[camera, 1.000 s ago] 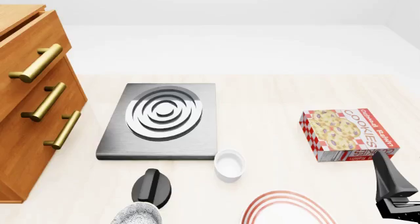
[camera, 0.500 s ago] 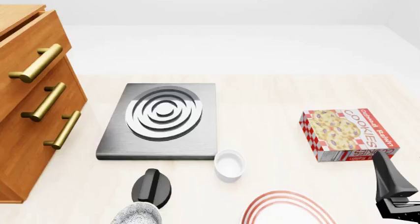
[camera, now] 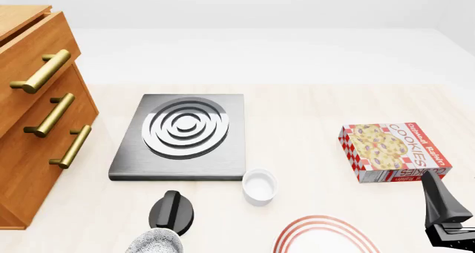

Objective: Pick the akita bowl on the wooden cabinet and place it on the plate.

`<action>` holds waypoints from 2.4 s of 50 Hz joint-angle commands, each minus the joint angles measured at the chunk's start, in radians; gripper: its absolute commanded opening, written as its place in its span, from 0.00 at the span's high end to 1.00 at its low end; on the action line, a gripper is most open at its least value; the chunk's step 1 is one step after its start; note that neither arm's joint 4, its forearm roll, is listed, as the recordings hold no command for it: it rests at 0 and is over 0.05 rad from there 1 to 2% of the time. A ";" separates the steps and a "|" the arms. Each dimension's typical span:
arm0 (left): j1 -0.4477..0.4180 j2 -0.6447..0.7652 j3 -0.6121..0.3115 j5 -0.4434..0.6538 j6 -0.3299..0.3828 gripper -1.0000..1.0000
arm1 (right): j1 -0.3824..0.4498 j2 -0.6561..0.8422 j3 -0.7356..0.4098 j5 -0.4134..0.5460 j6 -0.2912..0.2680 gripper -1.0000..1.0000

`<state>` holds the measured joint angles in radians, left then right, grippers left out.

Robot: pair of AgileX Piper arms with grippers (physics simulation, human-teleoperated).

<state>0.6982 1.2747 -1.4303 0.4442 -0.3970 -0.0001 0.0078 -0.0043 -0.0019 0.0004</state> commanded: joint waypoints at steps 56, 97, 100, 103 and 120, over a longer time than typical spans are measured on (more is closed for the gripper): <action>-0.032 0.078 0.056 -0.058 0.053 0.00 | 0.000 0.000 0.000 0.000 0.000 0.00; -0.053 0.130 0.077 -0.095 0.049 0.00 | 0.000 0.000 0.000 0.000 0.000 0.00; -0.054 0.135 0.076 -0.095 0.047 0.00 | 0.000 0.000 0.000 0.000 0.000 0.00; -0.054 0.141 0.075 -0.098 0.045 0.00 | 0.000 0.000 0.000 0.000 0.000 0.00; -0.053 0.168 0.087 -0.118 0.047 0.00 | 0.000 0.000 0.000 0.000 0.000 0.00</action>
<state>0.6457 1.4193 -1.3570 0.3365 -0.3495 -0.0001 0.0078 -0.0043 -0.0019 0.0004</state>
